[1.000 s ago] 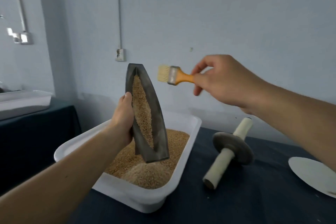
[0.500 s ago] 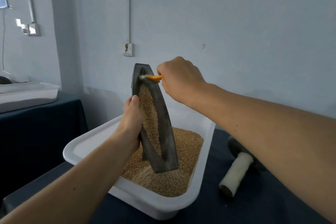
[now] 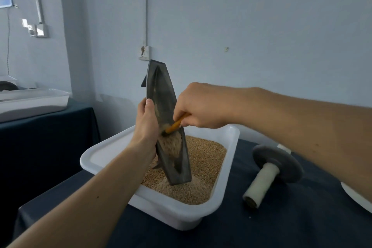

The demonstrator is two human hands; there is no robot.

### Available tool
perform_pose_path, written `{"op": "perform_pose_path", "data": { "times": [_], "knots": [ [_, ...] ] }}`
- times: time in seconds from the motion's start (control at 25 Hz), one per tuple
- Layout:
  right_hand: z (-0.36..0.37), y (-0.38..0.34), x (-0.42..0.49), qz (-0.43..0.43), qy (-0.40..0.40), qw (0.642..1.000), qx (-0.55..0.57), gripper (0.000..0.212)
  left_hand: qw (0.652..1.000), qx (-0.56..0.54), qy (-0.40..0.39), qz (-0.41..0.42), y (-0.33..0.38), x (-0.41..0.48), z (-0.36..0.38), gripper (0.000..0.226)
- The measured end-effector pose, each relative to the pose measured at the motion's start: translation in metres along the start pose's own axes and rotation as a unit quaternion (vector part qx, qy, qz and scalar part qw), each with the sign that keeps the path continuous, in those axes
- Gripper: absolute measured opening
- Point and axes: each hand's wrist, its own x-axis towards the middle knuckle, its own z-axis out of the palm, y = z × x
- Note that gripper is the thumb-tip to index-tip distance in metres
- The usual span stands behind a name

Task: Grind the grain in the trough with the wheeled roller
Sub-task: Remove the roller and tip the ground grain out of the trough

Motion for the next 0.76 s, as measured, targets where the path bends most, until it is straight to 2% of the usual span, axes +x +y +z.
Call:
{"op": "perform_pose_path", "data": {
  "times": [0.08,0.2,0.28,0.52,0.68,0.76],
  "knots": [
    [-0.010,0.004,-0.009,0.001,0.021,1.000,0.007,0.019,1.000,0.007,0.000,0.023,0.001,-0.001,0.000,0.046],
    [-0.011,0.010,-0.011,0.035,0.126,0.991,-0.009,0.022,0.999,0.005,0.002,0.051,0.003,-0.002,-0.001,0.043],
    [-0.003,0.008,-0.008,0.044,0.149,0.987,-0.031,0.022,0.998,0.008,0.005,0.064,0.002,-0.001,-0.002,0.039],
    [0.032,-0.010,-0.021,-0.026,0.058,0.997,-0.052,0.033,0.994,0.004,0.005,0.108,0.005,-0.001,-0.001,0.039],
    [0.015,-0.002,-0.034,-0.069,-0.039,0.996,-0.029,0.022,0.992,0.010,0.007,0.128,0.004,-0.001,0.000,0.040],
    [0.002,0.003,-0.037,-0.067,-0.033,0.997,-0.023,0.021,0.989,0.025,0.018,0.142,0.005,-0.004,0.000,0.040]
  ]
}}
